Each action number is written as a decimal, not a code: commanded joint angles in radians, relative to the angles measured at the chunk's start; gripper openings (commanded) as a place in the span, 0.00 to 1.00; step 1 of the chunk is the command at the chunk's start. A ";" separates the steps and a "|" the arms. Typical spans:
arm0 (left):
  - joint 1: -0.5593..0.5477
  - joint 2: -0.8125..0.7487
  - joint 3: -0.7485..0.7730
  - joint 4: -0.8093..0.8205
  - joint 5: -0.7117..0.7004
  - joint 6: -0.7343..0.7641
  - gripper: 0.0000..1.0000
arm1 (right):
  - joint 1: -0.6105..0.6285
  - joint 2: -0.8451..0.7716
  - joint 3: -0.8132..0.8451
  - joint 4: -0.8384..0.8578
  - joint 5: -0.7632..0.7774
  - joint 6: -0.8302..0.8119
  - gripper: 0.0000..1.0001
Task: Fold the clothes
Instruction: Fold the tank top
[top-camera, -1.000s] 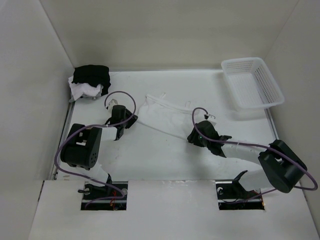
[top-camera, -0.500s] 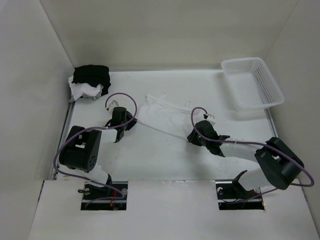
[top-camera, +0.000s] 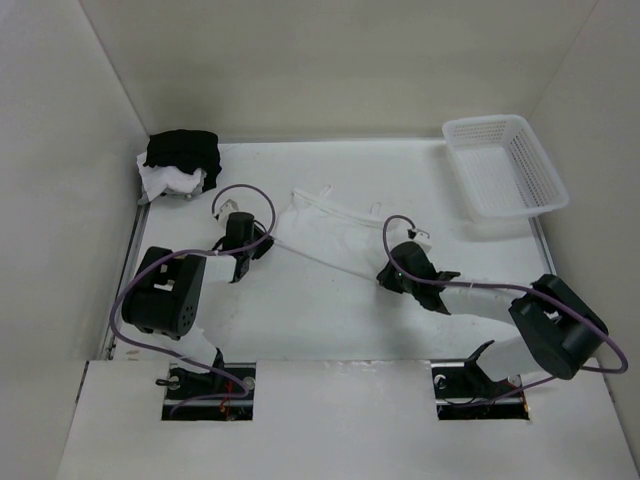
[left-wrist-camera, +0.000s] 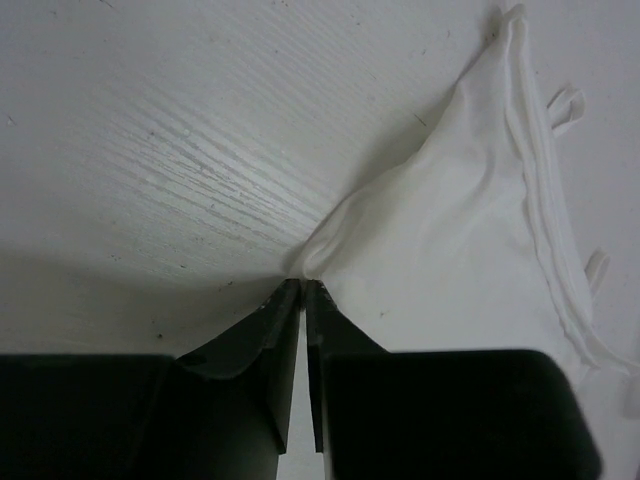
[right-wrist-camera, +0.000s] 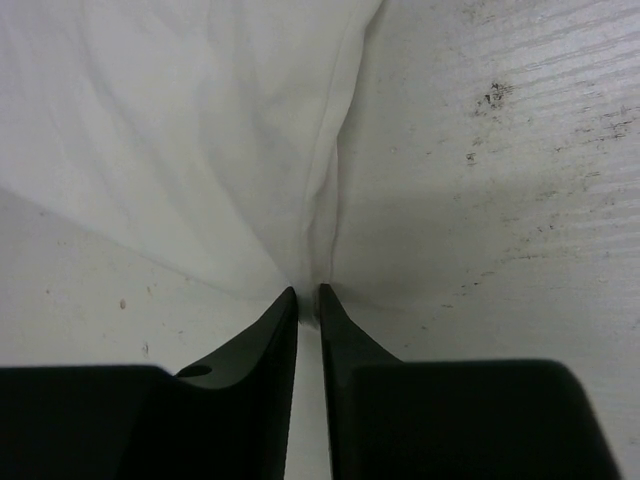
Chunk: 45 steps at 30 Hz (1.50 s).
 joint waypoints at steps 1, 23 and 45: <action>-0.006 0.025 0.014 -0.036 -0.008 0.014 0.05 | -0.004 -0.014 -0.023 0.002 0.003 0.010 0.16; -0.123 -1.128 0.030 -0.678 -0.106 0.011 0.00 | 0.368 -0.825 0.185 -0.659 0.185 0.036 0.01; -0.062 -0.667 -0.011 -0.437 -0.080 0.010 0.00 | -0.114 -0.455 0.063 -0.243 -0.234 -0.107 0.03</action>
